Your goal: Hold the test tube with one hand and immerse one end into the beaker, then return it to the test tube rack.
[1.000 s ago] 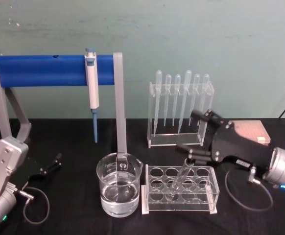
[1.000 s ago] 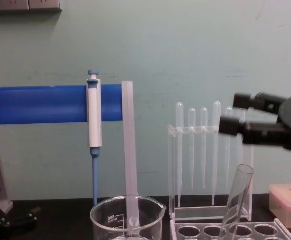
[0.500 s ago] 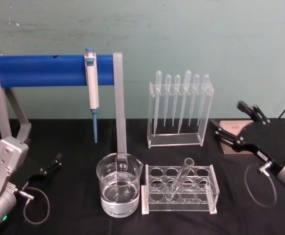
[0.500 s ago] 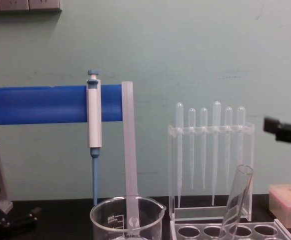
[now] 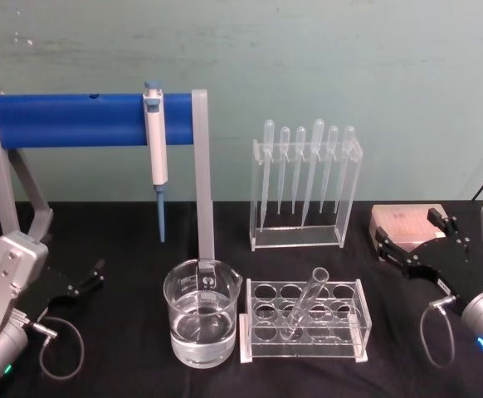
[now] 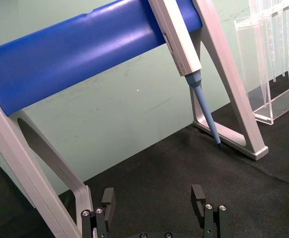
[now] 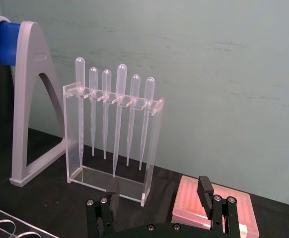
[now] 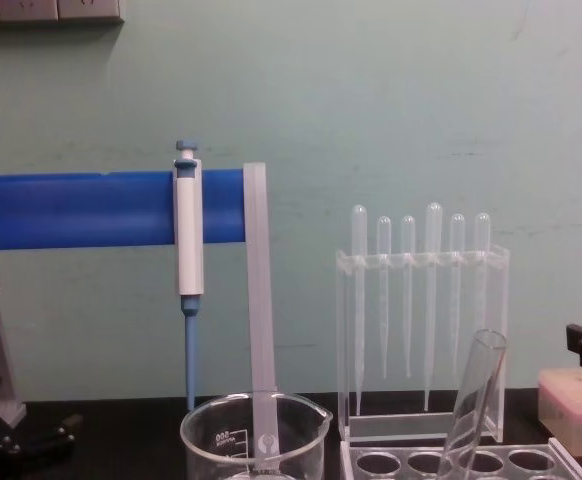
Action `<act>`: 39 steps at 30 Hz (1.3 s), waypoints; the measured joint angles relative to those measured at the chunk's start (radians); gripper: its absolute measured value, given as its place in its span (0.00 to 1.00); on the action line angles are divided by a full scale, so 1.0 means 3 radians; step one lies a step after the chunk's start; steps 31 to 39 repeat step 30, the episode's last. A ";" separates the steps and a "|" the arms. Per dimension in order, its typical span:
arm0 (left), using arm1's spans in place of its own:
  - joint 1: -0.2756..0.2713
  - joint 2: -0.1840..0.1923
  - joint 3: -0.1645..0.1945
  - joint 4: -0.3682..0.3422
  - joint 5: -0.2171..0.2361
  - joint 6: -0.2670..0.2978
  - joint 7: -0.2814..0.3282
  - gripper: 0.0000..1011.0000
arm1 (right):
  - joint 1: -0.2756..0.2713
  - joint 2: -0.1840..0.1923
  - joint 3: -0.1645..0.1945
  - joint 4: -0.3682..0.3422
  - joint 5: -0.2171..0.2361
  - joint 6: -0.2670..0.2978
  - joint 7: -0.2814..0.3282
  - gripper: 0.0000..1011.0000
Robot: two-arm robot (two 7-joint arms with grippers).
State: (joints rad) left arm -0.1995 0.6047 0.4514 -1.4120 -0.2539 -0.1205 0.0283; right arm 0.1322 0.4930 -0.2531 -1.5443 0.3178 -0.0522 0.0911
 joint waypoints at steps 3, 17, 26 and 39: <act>0.0000 0.0000 0.0000 0.0000 0.0000 0.0000 0.0000 0.99 | 0.0000 -0.0008 0.0007 0.0011 -0.0011 0.0004 0.0002 0.99; 0.0000 0.0000 0.0000 0.0000 0.0000 0.0000 0.0000 0.99 | 0.0002 0.0002 -0.0002 0.0001 -0.0004 0.0002 0.0003 0.99; 0.0000 0.0000 0.0000 0.0000 0.0000 0.0000 0.0000 0.99 | 0.0003 0.0005 -0.0005 -0.0002 0.0001 0.0001 0.0005 0.99; 0.0000 0.0000 0.0000 0.0000 0.0000 0.0000 0.0000 0.99 | 0.0003 0.0005 -0.0006 -0.0003 0.0003 0.0000 0.0006 0.99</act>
